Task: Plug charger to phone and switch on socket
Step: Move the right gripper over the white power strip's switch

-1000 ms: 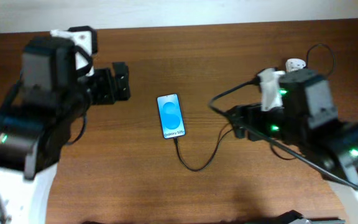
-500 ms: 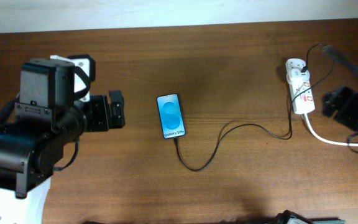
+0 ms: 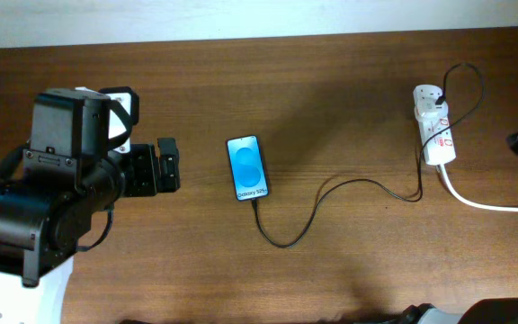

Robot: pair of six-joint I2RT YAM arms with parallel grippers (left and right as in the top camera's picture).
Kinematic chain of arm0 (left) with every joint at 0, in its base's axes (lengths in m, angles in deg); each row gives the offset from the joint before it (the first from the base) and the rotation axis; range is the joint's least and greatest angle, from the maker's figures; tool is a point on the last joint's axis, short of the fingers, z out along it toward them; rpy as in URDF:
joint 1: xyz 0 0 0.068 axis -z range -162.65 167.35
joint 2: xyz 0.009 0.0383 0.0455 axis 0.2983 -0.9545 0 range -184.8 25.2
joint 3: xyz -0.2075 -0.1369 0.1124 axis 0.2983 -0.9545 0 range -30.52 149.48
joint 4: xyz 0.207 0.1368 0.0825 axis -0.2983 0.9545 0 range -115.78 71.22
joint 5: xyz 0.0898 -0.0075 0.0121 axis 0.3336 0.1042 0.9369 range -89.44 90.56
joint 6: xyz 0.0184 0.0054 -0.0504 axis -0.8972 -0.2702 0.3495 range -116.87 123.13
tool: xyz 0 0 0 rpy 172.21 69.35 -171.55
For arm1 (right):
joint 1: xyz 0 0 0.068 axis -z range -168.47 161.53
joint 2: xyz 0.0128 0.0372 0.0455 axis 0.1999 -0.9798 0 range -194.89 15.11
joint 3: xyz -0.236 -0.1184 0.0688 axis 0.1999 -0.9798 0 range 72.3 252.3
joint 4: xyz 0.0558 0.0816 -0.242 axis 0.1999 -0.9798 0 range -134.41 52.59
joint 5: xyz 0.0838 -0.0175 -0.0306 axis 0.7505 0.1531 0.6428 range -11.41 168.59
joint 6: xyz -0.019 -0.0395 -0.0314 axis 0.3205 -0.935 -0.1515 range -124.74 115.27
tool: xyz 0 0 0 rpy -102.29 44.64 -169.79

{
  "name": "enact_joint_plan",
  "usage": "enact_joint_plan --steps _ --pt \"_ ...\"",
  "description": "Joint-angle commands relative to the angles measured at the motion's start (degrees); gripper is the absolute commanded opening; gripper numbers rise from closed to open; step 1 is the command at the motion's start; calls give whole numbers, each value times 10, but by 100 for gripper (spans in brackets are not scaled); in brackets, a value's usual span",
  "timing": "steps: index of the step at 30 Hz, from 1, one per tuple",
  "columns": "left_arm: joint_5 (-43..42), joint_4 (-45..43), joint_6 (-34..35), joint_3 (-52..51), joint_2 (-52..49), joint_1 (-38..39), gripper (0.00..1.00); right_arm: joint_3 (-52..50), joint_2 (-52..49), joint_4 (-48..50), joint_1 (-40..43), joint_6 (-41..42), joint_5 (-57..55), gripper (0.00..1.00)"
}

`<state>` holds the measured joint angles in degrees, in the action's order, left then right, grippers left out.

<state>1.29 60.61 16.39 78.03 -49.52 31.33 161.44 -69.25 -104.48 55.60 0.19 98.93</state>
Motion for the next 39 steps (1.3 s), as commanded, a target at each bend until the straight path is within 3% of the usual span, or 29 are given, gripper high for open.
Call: enact_joint_plan --steps 1,14,28,39 --pt "7 1 -3 5 2 1 99 8 -19 45 3 -2 37 98" --pt "7 1 -3 5 2 1 99 8 -208 180 2 52 37 99" --pt "7 1 -3 5 2 1 99 -9 -236 239 -3 52 -17 98" --pt "7 1 -3 5 2 1 99 -9 -325 306 -86 39 -79 99"
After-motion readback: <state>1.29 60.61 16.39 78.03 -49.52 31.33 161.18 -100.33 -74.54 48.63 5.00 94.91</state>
